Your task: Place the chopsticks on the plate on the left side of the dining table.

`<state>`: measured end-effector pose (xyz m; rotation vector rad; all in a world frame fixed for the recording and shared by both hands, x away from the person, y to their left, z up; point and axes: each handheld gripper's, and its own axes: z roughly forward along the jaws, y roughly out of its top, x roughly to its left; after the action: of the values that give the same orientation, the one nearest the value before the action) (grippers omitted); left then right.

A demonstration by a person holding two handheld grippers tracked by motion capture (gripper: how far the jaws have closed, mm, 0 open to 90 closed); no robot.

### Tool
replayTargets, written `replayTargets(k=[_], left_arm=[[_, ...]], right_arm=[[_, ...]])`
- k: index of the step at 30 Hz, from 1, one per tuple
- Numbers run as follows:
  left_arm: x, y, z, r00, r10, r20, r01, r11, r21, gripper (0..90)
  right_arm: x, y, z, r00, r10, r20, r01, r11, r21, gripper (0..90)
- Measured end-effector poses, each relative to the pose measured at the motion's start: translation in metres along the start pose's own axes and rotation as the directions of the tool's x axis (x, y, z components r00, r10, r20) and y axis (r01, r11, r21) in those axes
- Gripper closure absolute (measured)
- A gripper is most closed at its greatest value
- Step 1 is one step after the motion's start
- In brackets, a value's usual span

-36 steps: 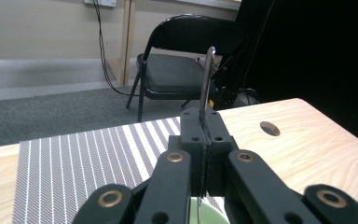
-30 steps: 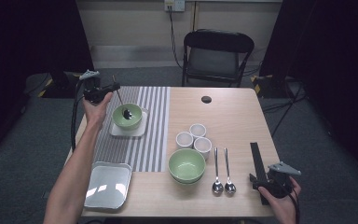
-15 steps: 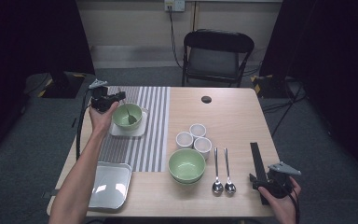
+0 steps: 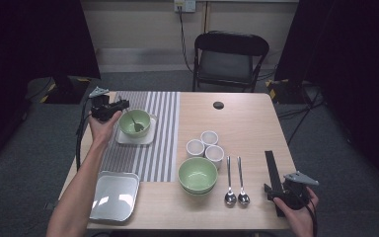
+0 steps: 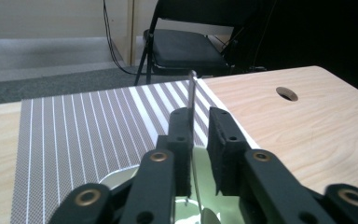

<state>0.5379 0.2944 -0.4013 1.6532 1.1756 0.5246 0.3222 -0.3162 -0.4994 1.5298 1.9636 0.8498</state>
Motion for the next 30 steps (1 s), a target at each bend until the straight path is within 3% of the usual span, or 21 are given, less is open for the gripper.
replayTargets(k=[4, 7, 9, 11, 12, 14, 22, 25, 26, 28, 30], left_arm=[[0.007, -0.004, -0.004, 0.9999, -0.015, -0.001, 0.015, 0.9996, 0.023, 70.5], [0.008, -0.005, -0.008, 1.0000, -0.005, 0.001, 0.004, 0.9994, 0.034, 67.7], [0.009, -0.006, -0.010, 0.9998, 0.007, -0.021, -0.006, 0.9996, 0.029, 66.1], [0.011, -0.010, -0.011, 0.9996, -0.024, -0.018, 0.024, 0.9994, 0.026, 63.4], [0.012, -0.012, -0.011, 0.9988, -0.026, -0.042, 0.027, 0.9992, 0.031, 60.7], [0.015, -0.015, -0.011, 0.9988, -0.036, -0.034, 0.038, 0.9982, 0.047, 59.8], [0.023, -0.017, -0.018, 0.9988, -0.034, -0.034, 0.036, 0.9970, 0.068, 55.0], [0.022, -0.019, -0.020, 0.9990, -0.001, -0.044, 0.005, 0.9962, 0.087, 53.2], [0.021, -0.020, -0.021, 0.9977, 0.007, -0.068, -0.002, 0.9977, 0.068, 52.8], [0.024, -0.022, -0.023, 0.9986, -0.022, -0.048, 0.024, 0.9982, 0.055, 48.5], [0.026, -0.026, -0.023, 0.9979, -0.015, -0.064, 0.019, 0.9978, 0.064, 46.3]], right_arm=[[0.000, 0.000, 0.000, 1.0000, -0.001, -0.001, 0.001, 1.000, 0.000, 13.7], [0.000, 0.000, 0.000, 1.0000, -0.001, -0.001, 0.001, 1.000, 0.000, 13.7], [0.000, 0.000, 0.000, 1.0000, -0.001, -0.001, 0.001, 1.000, 0.000, 13.8], [0.000, 0.000, 0.000, 1.0000, 0.000, -0.001, 0.000, 1.000, 0.000, 13.8], [0.000, 0.000, 0.000, 1.0000, -0.001, -0.001, 0.001, 1.000, -0.001, 13.8], [0.000, 0.000, 0.000, 1.0000, -0.001, -0.001, 0.001, 1.000, 0.000, 13.7], [0.000, 0.000, 0.000, 1.0000, 0.000, -0.002, 0.000, 1.000, -0.001, 13.8], [0.000, 0.000, 0.000, 1.0000, 0.000, -0.002, 0.000, 1.000, -0.001, 13.8], [0.000, 0.000, 0.000, 1.0000, 0.000, -0.002, 0.000, 1.000, -0.001, 13.8], [0.000, 0.000, 0.000, 1.0000, 0.000, -0.002, 0.000, 1.000, -0.001, 13.8], [0.000, 0.000, 0.000, 1.0000, 0.000, -0.002, 0.000, 1.000, -0.001, 13.8]])
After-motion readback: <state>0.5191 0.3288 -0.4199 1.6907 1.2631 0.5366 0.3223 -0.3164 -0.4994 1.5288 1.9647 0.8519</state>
